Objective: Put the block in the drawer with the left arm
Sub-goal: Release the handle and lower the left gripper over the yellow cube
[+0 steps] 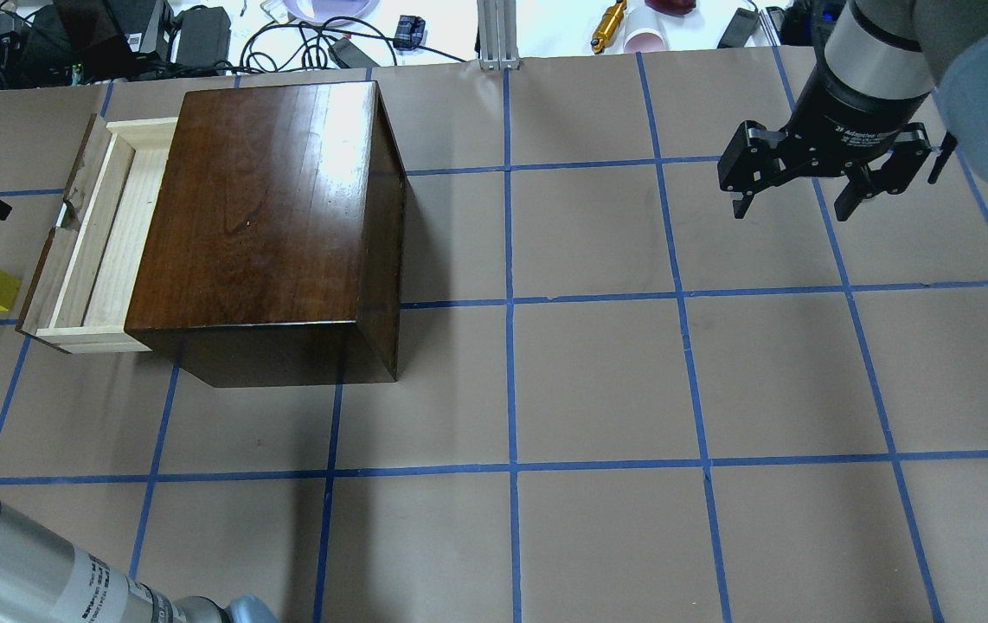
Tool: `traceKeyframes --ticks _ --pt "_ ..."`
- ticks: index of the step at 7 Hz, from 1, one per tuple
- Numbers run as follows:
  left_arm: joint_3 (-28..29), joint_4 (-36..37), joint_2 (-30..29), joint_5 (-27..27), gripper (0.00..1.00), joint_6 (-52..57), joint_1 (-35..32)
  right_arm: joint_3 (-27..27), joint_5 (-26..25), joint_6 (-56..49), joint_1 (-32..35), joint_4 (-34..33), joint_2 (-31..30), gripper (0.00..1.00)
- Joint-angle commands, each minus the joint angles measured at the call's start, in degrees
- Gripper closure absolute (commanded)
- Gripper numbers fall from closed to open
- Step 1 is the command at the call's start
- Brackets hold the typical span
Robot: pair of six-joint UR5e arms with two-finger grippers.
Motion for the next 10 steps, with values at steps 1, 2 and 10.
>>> traceKeyframes --ticks 1,2,10 --pt "0.5 3.1 -3.0 4.4 0.00 -5.6 0.7 0.0 0.0 0.0 0.0 0.0 0.0 0.00" --pt "0.0 5.1 -4.5 4.6 0.00 -7.9 1.1 0.0 0.0 0.0 0.0 0.0 0.0 0.00" --pt "-0.4 10.5 -11.2 11.3 0.00 -5.1 1.3 0.0 0.0 0.0 0.0 0.0 0.0 0.00"
